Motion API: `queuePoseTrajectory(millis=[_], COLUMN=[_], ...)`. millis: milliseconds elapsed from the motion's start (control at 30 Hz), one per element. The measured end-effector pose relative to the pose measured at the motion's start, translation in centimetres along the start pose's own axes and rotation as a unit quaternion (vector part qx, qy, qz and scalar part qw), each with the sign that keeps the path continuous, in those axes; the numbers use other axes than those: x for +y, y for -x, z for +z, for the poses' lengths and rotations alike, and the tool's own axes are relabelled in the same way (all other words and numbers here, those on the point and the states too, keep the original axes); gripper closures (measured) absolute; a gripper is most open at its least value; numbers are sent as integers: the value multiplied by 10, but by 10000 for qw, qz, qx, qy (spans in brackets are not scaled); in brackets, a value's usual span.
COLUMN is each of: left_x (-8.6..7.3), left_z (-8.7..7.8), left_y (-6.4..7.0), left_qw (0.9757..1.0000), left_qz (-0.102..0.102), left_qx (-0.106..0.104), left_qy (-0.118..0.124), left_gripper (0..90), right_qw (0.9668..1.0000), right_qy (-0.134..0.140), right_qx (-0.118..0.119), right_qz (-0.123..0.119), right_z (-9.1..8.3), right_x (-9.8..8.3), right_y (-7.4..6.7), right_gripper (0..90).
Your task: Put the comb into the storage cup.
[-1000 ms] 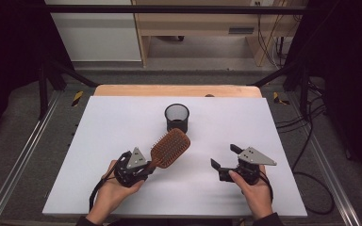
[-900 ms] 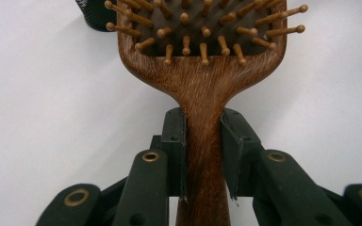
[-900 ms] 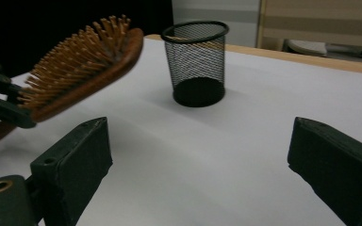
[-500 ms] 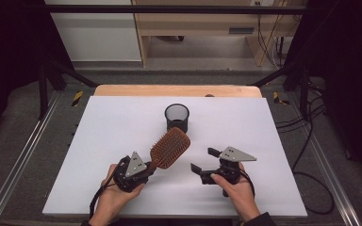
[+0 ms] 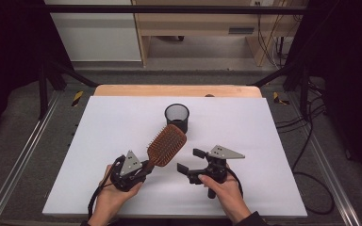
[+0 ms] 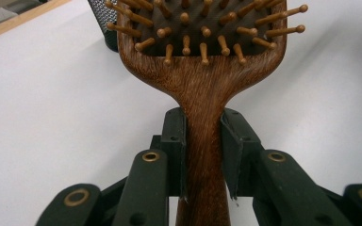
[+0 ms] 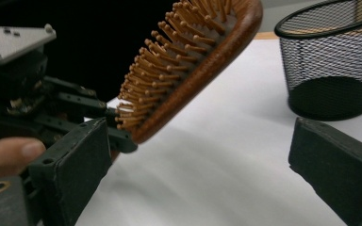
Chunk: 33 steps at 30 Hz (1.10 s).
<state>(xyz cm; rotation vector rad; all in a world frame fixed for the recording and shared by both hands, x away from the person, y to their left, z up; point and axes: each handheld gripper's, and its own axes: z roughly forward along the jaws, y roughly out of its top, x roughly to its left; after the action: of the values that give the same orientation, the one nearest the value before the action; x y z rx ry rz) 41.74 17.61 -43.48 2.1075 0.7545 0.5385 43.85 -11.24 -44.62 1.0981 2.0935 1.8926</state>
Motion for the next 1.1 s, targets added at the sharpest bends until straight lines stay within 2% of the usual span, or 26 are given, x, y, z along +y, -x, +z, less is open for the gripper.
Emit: queuePoseTrajectory(millis=[200, 300, 500, 667, 1100], left_x=[2, 4, 6, 6, 7], left_z=[-4, -6, -10, -11, -14], left_y=[3, 5, 7, 8, 7], left_qw=[9999, 9997, 9990, 9987, 9978], left_qz=[15, 39, 85, 81, 93], left_qx=[20, 42, 81, 138, 150], left_qy=[143, 245, 441, 490, 635], left_gripper=[730, 730, 730, 730, 730], right_qw=[9996, 9995, 9988, 9990, 9987], right_qy=[100, 145, 245, 274, 325], right_qx=[199, 228, 337, 292, 328], right_qz=[163, 129, 273, 178, 220], right_z=[11, 16, 23, 27, 33], right_x=[9, 16, 30, 39, 62], right_y=[-6, -10, -15, -22, -26], right_gripper=[64, 65, 69, 78, 123])
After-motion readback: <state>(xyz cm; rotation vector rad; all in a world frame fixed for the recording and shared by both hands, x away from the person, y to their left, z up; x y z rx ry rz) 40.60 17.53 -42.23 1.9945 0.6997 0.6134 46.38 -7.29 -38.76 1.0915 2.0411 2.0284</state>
